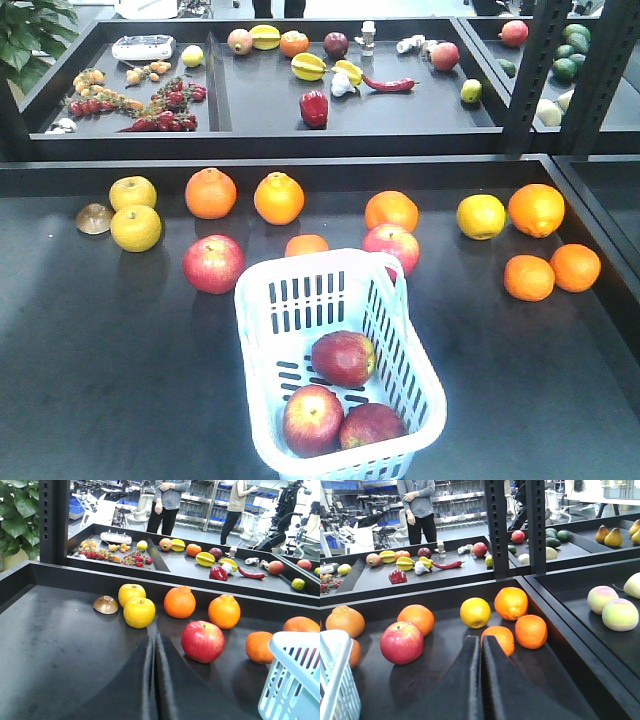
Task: Pick three apples into basket with both arms
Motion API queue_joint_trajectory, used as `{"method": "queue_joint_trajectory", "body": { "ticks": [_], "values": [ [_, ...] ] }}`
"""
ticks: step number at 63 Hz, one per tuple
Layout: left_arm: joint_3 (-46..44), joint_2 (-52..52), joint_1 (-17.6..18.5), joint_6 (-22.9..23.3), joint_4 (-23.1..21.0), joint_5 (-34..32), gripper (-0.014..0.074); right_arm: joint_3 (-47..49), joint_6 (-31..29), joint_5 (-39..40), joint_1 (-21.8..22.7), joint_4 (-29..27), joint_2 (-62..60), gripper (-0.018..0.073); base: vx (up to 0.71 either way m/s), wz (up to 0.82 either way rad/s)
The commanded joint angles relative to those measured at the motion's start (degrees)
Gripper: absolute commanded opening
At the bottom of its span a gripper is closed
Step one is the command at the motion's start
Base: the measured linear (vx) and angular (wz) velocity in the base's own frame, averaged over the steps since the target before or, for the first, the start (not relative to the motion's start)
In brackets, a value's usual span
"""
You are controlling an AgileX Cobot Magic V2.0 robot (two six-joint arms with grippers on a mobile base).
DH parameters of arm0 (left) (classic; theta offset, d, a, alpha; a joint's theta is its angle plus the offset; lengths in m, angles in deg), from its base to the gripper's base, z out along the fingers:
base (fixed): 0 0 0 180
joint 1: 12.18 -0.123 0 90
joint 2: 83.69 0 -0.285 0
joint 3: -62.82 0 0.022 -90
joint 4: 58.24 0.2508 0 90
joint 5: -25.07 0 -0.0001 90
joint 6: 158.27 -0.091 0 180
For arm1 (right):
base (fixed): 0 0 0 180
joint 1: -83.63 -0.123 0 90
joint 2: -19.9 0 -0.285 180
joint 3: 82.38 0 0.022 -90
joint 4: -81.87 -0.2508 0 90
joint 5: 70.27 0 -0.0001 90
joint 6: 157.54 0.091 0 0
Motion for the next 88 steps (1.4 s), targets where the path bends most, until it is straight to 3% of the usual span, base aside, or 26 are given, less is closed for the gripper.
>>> {"method": "queue_joint_trajectory", "body": {
  "ticks": [1, 21, 36, 88],
  "values": [
    [-1.45, -0.73, 0.28, -0.18, -0.31, -4.62, -0.0006, -0.84, 0.94, 4.71, 0.34, 0.75, -0.7, -0.0005, 0.0, 0.0],
    [-1.45, -0.73, 0.28, -0.18, -0.31, -4.62, -0.0006, -0.84, 3.23, 4.1, -0.02, 0.75, -0.7, -0.0005, 0.0, 0.0],
    [-1.45, -0.73, 0.28, -0.18, -0.31, -4.62, -0.0006, -0.84, 2.61, 2.56, -5.23, 0.75, -0.7, -0.0005, 0.0, 0.0],
    [-1.45, -0.73, 0.28, -0.18, -0.31, -4.62, -0.0006, -0.77, 2.66, 0.88, -5.45, 0.74, -0.7, -0.0005, 0.0, 0.0]
  ]
}}
